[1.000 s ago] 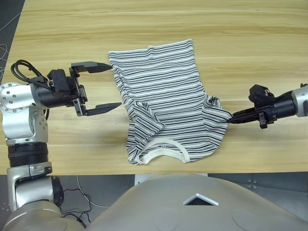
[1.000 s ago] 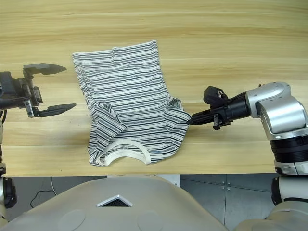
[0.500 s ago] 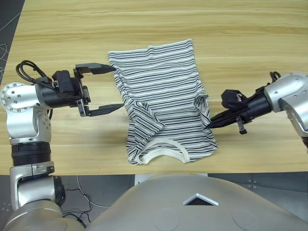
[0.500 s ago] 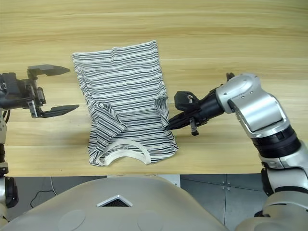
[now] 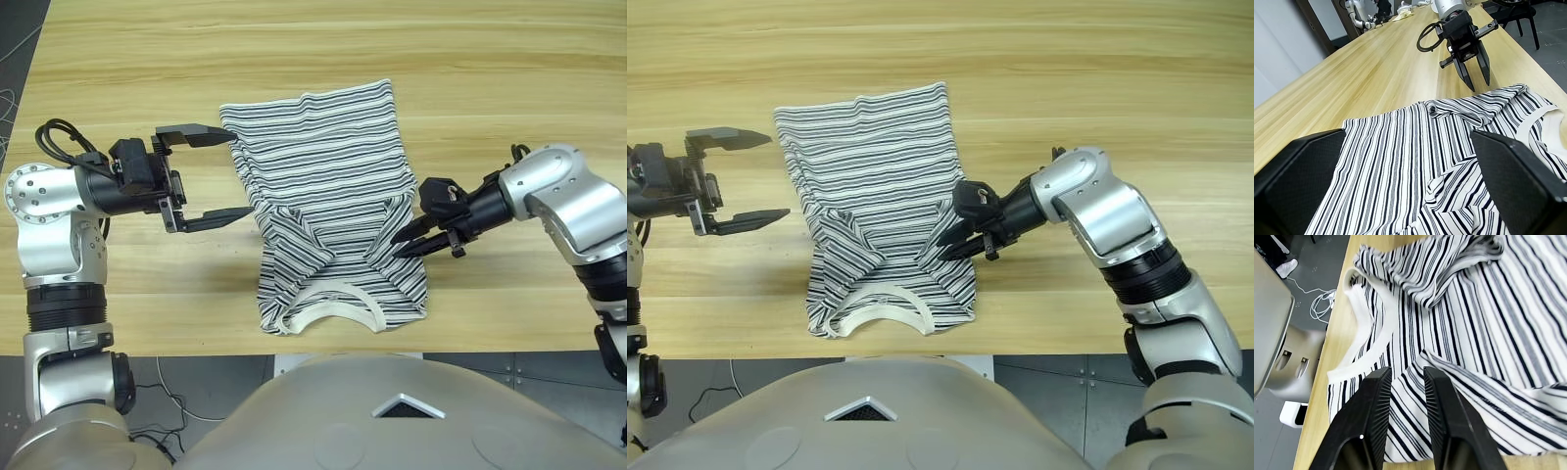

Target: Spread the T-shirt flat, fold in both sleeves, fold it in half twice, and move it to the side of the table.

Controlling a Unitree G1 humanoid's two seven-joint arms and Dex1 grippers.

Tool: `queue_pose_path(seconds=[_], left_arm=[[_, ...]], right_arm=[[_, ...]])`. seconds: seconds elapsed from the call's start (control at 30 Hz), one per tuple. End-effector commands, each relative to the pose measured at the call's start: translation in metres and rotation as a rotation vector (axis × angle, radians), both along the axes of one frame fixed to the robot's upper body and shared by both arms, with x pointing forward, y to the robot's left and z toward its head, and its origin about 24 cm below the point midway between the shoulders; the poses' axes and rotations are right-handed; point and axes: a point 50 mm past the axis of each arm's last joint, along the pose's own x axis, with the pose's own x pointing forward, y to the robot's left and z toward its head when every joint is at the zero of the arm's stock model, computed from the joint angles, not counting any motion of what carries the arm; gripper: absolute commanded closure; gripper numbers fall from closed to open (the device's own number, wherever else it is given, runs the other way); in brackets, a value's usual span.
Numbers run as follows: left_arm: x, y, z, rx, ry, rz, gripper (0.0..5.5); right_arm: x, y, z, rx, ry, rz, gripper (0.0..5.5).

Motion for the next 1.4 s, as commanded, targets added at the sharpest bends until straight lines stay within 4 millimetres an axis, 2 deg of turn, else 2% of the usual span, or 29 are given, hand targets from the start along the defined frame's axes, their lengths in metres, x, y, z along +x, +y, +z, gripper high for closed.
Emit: queue_pose_path(seconds=[0.03, 0.1, 0.2, 0.27, 0.37, 0.43, 0.5, 0.63, 0.8, 0.93, 1.07, 1.4], left_arm=[[-0.001, -0.003, 0.0, 0.033, -0.001, -0.039, 0.76], [-0.009, -0.004, -0.008, 0.109, 0.001, -0.063, 0.76], [-0.034, -0.004, -0.028, 0.398, -0.014, -0.111, 0.76], [-0.041, -0.001, -0.034, 0.569, -0.042, -0.082, 0.76], [-0.044, 0.003, -0.03, 0.793, -0.155, -0.09, 0.36], [-0.047, -0.001, -0.03, 0.878, -0.265, -0.17, 0.08], [-0.056, -0.004, -0.035, 0.96, -0.341, -0.28, 0.0], [-0.077, -0.019, -0.036, 0.908, -0.409, -0.405, 0.0], [-0.095, -0.02, -0.039, 0.888, -0.437, -0.533, 0.0], [-0.099, -0.03, -0.044, 0.786, -0.421, -0.503, 0.0], [-0.104, -0.031, -0.055, 0.722, -0.38, -0.485, 0.0], [-0.112, -0.048, -0.08, 0.576, -0.354, -0.454, 0.0]], right_arm=[[0.002, 0.001, 0.016, 0.079, 0.013, -0.006, 4.3], [0.005, -0.006, 0.018, 0.069, -0.019, -0.037, 4.3], [0.009, -0.035, 0.023, 0.044, -0.14, -0.099, 4.3], [0.007, -0.057, 0.023, 0.019, -0.268, -0.095, 4.0], [0.0, -0.09, 0.016, 0.026, -0.376, -0.122, 3.51], [-0.012, -0.101, 0.007, 0.02, -0.438, -0.075, 3.18], [-0.022, -0.102, 0.0, 0.015, -0.471, -0.004, 2.69], [-0.037, -0.097, -0.014, 0.001, -0.489, 0.118, 2.57], [-0.046, -0.089, -0.031, -0.031, -0.549, 0.234, 2.57], [-0.048, -0.082, -0.04, -0.034, -0.585, 0.282, 2.57], [-0.053, -0.08, -0.056, -0.06, -0.609, 0.337, 2.57], [-0.062, -0.058, -0.066, 0.04, -0.686, 0.402, 2.57]])
